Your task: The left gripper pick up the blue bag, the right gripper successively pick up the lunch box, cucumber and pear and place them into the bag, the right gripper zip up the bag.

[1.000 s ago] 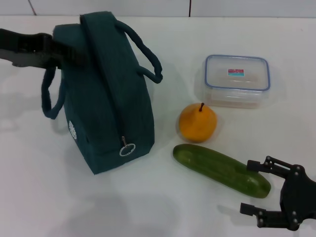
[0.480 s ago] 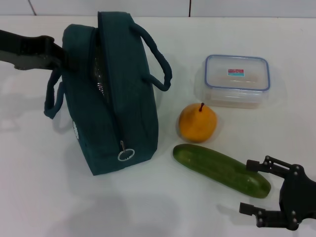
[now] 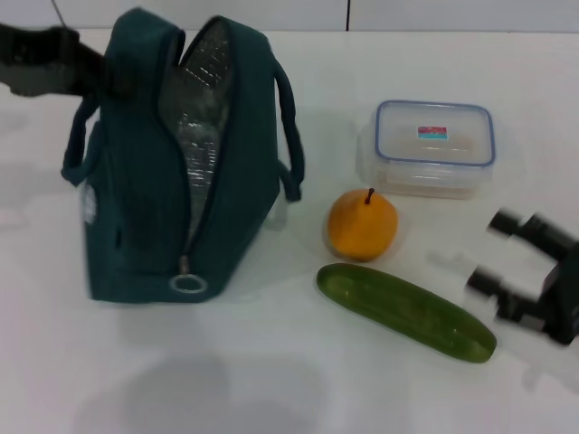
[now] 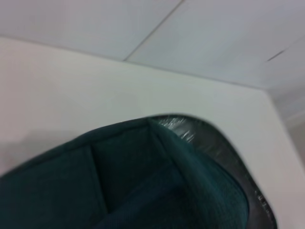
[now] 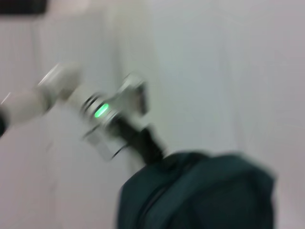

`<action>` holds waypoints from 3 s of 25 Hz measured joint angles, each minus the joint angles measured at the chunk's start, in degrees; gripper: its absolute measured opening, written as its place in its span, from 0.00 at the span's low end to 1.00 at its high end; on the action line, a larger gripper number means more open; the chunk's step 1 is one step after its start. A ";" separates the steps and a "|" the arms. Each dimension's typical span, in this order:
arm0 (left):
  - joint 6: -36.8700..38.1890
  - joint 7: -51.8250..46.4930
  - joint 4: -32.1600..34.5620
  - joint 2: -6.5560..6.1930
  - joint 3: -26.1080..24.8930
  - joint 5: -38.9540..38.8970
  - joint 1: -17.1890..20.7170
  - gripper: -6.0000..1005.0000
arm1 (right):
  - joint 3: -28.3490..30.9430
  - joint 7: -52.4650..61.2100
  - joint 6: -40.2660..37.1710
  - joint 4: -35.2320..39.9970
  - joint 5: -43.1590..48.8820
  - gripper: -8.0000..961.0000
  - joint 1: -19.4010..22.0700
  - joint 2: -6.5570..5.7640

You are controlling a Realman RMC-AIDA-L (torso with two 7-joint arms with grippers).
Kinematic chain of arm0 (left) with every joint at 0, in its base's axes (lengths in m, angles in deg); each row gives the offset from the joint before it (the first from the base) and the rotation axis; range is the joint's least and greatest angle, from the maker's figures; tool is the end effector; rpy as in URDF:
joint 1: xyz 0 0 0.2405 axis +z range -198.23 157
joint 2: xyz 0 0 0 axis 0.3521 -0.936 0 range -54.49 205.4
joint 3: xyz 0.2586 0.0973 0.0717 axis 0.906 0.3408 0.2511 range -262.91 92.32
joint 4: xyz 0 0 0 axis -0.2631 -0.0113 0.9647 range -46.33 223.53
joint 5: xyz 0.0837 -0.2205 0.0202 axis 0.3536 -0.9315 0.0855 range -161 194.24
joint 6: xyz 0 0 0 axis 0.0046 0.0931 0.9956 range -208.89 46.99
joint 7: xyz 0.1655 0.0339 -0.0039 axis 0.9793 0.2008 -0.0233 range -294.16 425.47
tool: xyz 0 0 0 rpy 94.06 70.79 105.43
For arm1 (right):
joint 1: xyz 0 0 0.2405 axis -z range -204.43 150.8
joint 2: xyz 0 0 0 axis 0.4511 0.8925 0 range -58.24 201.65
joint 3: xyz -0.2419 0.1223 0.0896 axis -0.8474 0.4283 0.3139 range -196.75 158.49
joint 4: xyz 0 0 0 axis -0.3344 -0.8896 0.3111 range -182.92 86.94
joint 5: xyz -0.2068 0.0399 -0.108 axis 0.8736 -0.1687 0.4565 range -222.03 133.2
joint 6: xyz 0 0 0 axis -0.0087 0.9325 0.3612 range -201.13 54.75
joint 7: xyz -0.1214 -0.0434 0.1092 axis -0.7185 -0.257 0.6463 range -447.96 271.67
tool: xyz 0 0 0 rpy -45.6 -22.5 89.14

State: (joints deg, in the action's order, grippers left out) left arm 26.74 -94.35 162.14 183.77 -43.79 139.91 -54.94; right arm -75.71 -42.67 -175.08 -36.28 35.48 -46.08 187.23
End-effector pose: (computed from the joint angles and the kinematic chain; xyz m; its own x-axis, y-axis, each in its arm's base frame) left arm -0.2241 0.3976 0.1316 0.3120 0.8919 0.3274 0.9476 -0.3171 -0.0393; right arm 0.3182 0.2675 -0.0533 0.5770 -0.1050 -0.8100 -0.4035 -0.8989 -0.1709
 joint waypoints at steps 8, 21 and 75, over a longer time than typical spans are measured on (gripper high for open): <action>0.42 -1.07 -0.24 -0.95 0.38 -2.73 -0.45 0.05 | 0.00 23.77 -0.17 -7.72 -20.09 0.87 0.36 -0.04; 0.29 -0.12 -0.24 -0.71 0.51 -2.32 -1.00 0.05 | -0.36 52.10 18.76 -11.29 -29.23 0.86 -2.14 0.36; 0.24 3.59 0.20 -0.04 0.06 -2.98 -0.69 0.05 | -0.17 52.69 40.05 -13.97 -26.93 0.84 -19.91 0.66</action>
State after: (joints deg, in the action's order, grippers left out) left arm 26.98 -90.76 162.34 183.73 -43.73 136.92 -55.63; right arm -75.88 10.01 -135.03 -50.25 8.55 -66.00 187.89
